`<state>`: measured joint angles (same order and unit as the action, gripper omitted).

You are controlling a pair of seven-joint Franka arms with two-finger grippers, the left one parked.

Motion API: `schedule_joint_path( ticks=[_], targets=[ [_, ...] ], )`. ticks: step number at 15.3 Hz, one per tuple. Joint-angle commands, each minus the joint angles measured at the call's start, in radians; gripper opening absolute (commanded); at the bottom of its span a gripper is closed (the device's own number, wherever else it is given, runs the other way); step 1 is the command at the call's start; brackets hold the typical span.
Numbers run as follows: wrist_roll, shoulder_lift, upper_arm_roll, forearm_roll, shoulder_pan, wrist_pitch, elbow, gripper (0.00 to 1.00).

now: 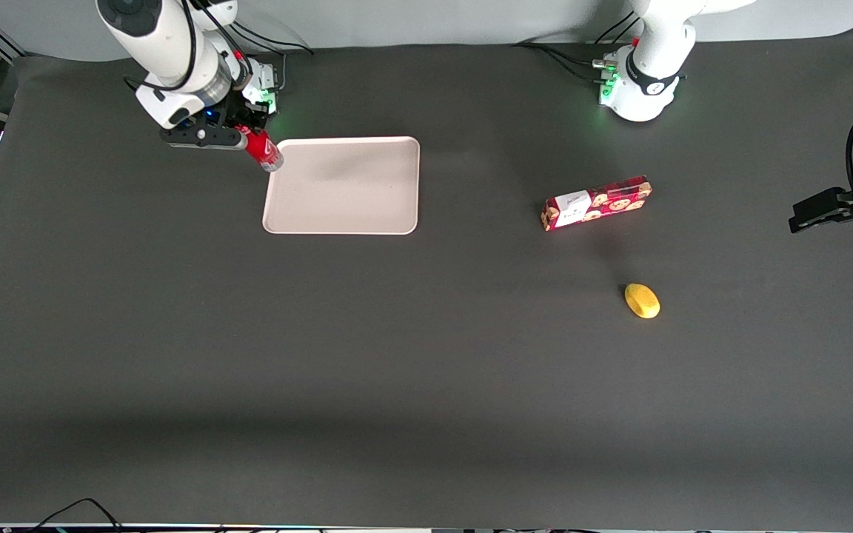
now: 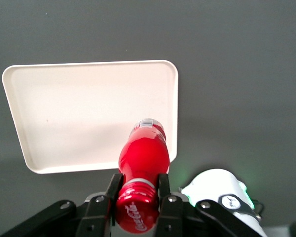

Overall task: Place coke bottle on tray
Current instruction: 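Lower the bottle upright onto the tray's corner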

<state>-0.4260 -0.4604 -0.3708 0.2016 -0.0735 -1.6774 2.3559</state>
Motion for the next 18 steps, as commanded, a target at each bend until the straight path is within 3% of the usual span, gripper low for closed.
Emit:
schedule_joint_path(
  ticks=[1, 5, 8, 18],
  targets=[
    [-0.019, -0.058, 0.003, 0.036, -0.018, -0.122, 0.137, 0.0],
    [-0.033, -0.055, -0.013, 0.036, -0.029, -0.283, 0.255, 0.0],
    [-0.034, -0.046, -0.069, 0.082, -0.028, -0.375, 0.316, 0.0],
    [-0.045, -0.001, -0.125, 0.087, -0.019, -0.536, 0.411, 0.0]
  ],
)
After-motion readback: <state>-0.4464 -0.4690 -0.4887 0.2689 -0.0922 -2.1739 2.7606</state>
